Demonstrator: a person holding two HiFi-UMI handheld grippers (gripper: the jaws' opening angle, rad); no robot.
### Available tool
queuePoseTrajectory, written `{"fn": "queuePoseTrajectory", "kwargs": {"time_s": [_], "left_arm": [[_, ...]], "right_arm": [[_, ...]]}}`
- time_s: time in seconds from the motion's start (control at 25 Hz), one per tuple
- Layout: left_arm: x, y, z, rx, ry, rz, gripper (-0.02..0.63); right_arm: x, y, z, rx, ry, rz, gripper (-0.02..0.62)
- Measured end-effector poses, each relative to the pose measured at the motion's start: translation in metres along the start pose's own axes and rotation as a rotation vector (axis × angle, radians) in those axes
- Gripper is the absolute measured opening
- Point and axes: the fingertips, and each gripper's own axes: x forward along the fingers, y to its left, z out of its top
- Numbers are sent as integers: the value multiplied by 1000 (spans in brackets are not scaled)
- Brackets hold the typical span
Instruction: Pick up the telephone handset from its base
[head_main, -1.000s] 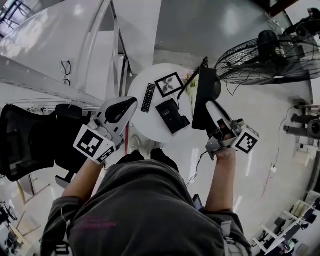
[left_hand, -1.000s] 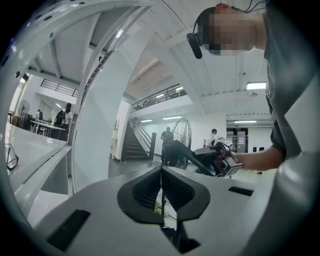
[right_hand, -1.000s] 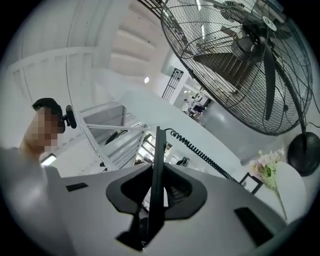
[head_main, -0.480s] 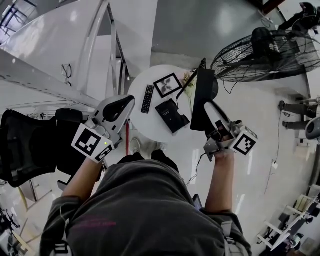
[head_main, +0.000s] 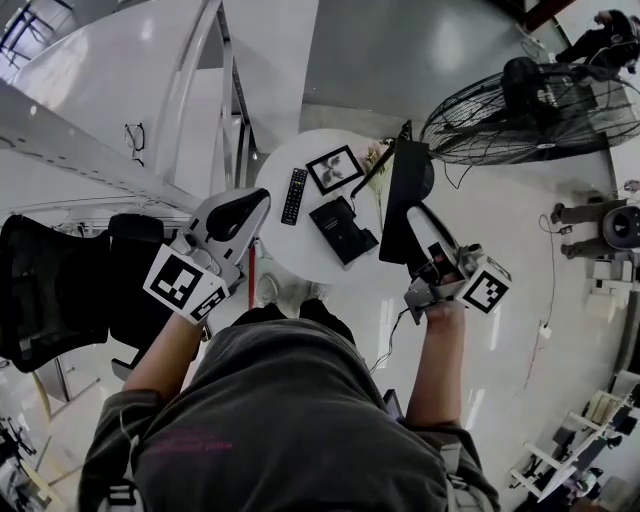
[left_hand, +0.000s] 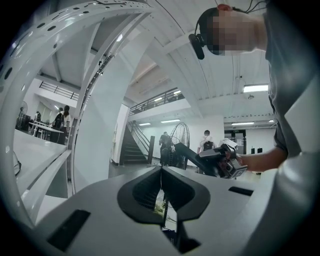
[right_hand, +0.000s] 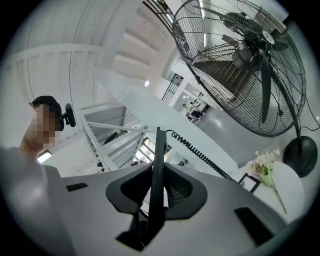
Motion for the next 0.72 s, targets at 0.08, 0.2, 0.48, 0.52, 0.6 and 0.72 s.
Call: {"fn": "queuePoseTrajectory", "kwargs": {"time_s": [0.08,0.2,0.48,0.52,0.6,0.72], "left_arm": [[0,-1,-1,-3,1,-2,18],[-1,-3,-3,-6,3,-4,18],[0,-5,-7,-13,7,1,18],[1,-6,-8,-14,8,1,18],[1,-6,-9,-15,9,1,18],[2,-7,-11,-19,12,3,18]], "right_arm": [[-2,-3,-2,13,-5,-17,78],[-6,-10,-6,41,-13,-46,78],[-8,-16,-11,46,0,-55,78],[-9,-18,-12,51,0,-59,78],[-9,-20,-13,53,2,-61,78],[-8,-20,-13,53,7,-57,78]]}}
